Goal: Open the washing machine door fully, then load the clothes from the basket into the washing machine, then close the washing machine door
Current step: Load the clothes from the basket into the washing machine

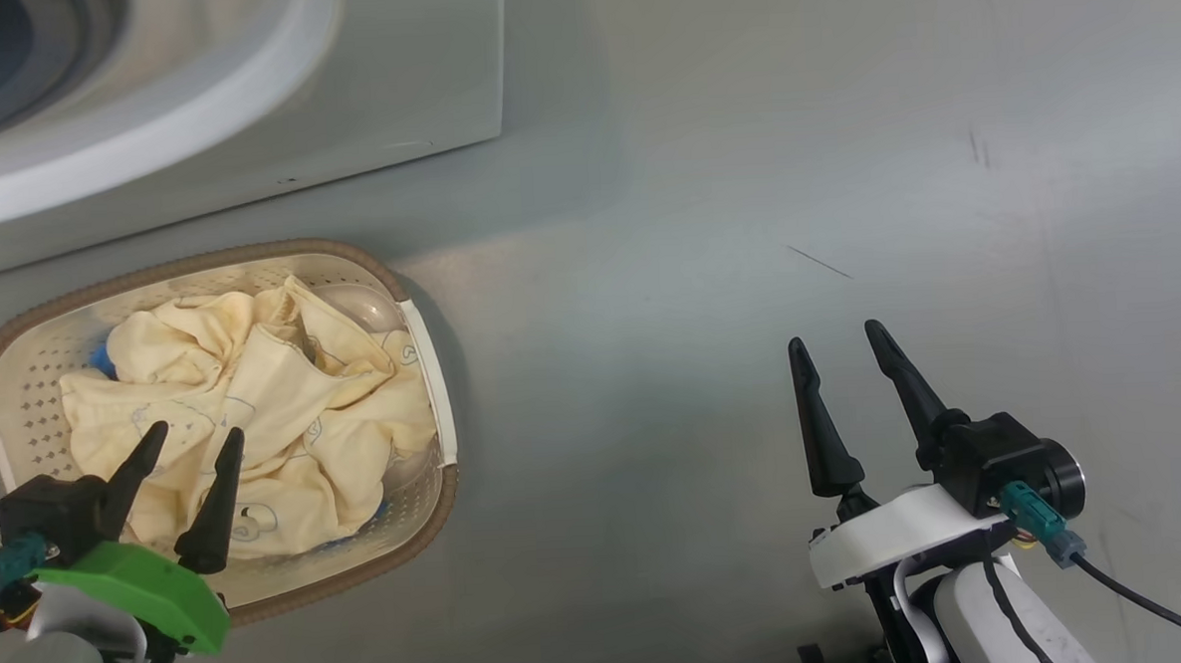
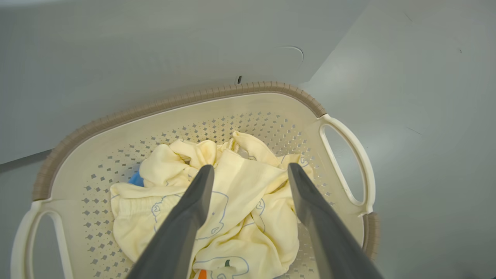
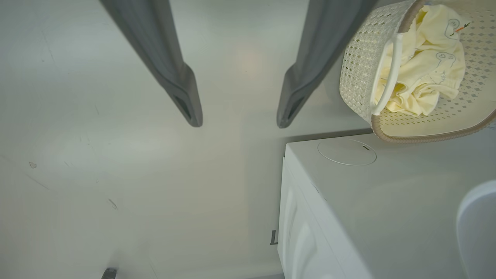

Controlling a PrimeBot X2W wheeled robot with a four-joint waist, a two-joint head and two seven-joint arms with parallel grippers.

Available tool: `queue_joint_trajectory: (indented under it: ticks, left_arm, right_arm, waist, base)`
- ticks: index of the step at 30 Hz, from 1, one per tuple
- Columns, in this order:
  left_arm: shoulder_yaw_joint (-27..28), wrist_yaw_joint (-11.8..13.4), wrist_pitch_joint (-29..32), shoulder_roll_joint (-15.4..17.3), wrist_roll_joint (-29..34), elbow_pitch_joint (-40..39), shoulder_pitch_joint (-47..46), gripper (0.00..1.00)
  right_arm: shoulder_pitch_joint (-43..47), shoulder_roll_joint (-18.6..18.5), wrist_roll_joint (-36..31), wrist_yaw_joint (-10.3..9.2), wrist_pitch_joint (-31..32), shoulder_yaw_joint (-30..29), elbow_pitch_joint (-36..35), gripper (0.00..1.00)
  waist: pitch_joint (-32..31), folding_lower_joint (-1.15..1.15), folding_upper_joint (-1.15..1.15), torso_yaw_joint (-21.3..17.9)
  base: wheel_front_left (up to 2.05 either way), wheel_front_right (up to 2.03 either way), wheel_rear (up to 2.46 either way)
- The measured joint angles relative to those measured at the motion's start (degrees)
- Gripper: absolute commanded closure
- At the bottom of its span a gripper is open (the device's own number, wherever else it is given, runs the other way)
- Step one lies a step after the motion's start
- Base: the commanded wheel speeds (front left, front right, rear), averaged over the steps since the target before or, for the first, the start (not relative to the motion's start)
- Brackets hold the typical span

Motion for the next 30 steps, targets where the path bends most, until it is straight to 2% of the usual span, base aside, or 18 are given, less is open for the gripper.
queue_joint_trajectory:
  ticks: [5, 21, 30]
  left_arm:
    - [-2.5, 0.0, 1.5, 2.6, -0.1, 2.4, -2.1, 0.0]
    - [-10.3, 0.0, 5.0, 7.4, -1.2, 5.7, -10.4, 0.0]
    - [-12.7, 0.0, 5.9, 9.9, -1.0, 8.7, -13.5, 0.0]
  right_arm:
    - [-1.3, 0.2, 0.0, -0.01, -0.1, 0.9, 0.3, 0.0]
    - [-2.6, 0.4, 1.9, -0.43, -0.1, 2.1, -0.4, 0.0]
    - [-4.6, 0.5, 4.1, -0.43, -0.3, 3.5, -2.0, 0.0]
  waist:
    - [2.9, 0.0, 0.0, -1.2]
    - [10.1, -0.01, 0.0, -4.9]
    - [13.9, -0.01, 0.0, -6.2]
  base:
    - [0.0, 0.0, 0.0]
    - [0.0, 0.0, 0.0]
    - [0.0, 0.0, 0.0]
